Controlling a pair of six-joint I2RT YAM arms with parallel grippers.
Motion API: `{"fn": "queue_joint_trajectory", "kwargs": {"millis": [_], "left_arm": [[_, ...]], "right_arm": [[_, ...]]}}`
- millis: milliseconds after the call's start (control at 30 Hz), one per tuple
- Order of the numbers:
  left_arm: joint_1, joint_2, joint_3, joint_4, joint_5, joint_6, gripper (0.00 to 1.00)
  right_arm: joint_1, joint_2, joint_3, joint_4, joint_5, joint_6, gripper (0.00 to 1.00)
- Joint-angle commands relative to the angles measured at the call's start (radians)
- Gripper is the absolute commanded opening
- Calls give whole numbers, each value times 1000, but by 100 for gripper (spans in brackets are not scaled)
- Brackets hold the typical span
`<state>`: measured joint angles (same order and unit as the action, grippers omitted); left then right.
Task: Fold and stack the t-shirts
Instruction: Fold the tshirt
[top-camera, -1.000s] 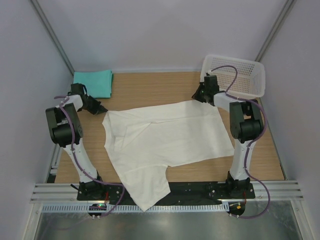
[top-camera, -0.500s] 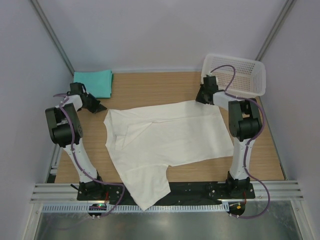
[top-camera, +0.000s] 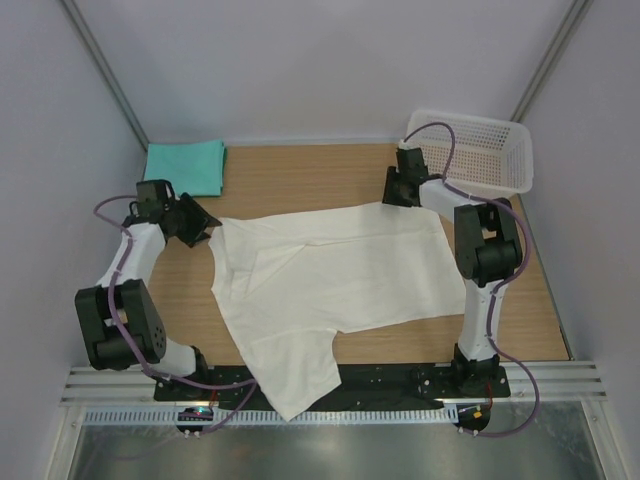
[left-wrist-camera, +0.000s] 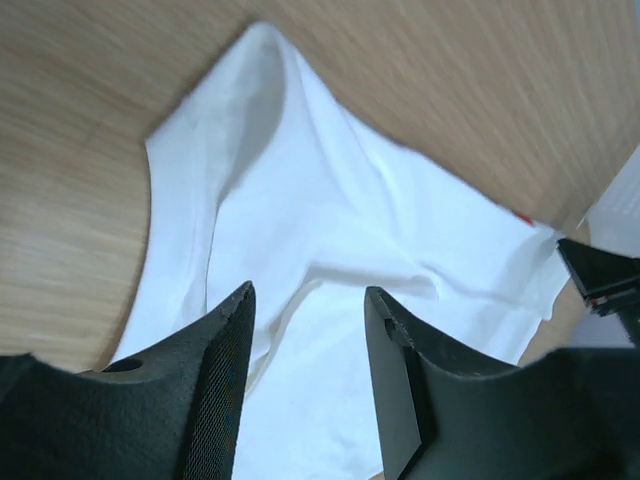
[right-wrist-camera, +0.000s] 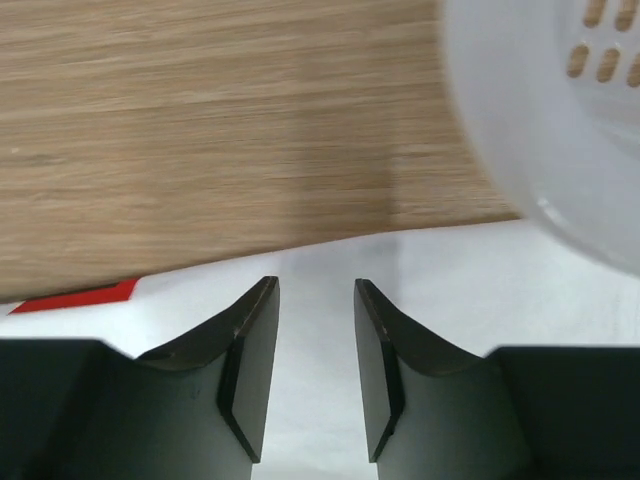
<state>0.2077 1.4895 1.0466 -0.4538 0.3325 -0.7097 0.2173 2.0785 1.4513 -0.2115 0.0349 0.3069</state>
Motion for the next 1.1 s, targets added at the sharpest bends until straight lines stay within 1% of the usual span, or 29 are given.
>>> {"fn": "queue_joint_trajectory", "kwargs": {"millis": [0,33,67,100,133,167,200,233,267,333,400,433,533,567,600,633,667,733,800,833,1067], "left_arm": [[-57,-24,-107,-45,7,-5,49],[-63,-26,-120,-54,16,-5,49],[-73,-29,-132,-69,25,-11,49],[-76,-32,-157,-72,45,-17,48],[-79,-34,-164,-78,51,-22,47],[-83,-40,-169,-100,48,-27,45],[-86,-49,-180,-105,42,-31,44],[-90,-58,-183,-106,22,-33,44],[-93,-67,-188,-112,11,-33,45],[-94,-75,-194,-127,0,-30,45],[-96,-81,-189,-147,-13,-24,45],[-94,-84,-192,-160,-27,-20,45],[-97,-118,-195,-192,-52,-28,43],[-94,-132,-195,-203,-73,-34,42],[-96,-159,-198,-209,-84,-39,41],[-96,-178,-200,-223,-96,-45,39],[-96,-195,-201,-229,-119,-57,39],[-94,-236,-203,-241,-141,-68,39],[-96,-253,-206,-243,-164,-83,39],[-94,-256,-204,-250,-168,-85,38],[-94,-233,-207,-246,-153,-74,37]], "right_arm": [[51,-133,37,3,-21,-49,43],[85,-146,37,0,-79,-49,46],[106,-156,40,0,-111,-45,51],[128,-158,41,14,-148,-26,53],[149,-155,59,15,-200,-6,57],[203,-137,72,20,-229,7,60],[229,-124,83,41,-254,18,65],[263,-111,115,44,-266,27,65],[318,-94,135,43,-276,28,64],[376,-37,205,43,-308,-1,62],[440,35,260,20,-381,-54,61],[456,60,332,-3,-401,-113,59],[507,143,438,-55,-458,-187,49],[514,161,458,-60,-472,-219,42],[533,196,483,-86,-481,-235,41],[540,221,542,-112,-486,-250,40],[548,239,573,-174,-486,-287,40],[582,285,660,-242,-455,-327,41],[606,307,696,-314,-445,-387,41],[628,310,707,-327,-425,-403,40],[663,333,696,-344,-411,-449,37]]}}
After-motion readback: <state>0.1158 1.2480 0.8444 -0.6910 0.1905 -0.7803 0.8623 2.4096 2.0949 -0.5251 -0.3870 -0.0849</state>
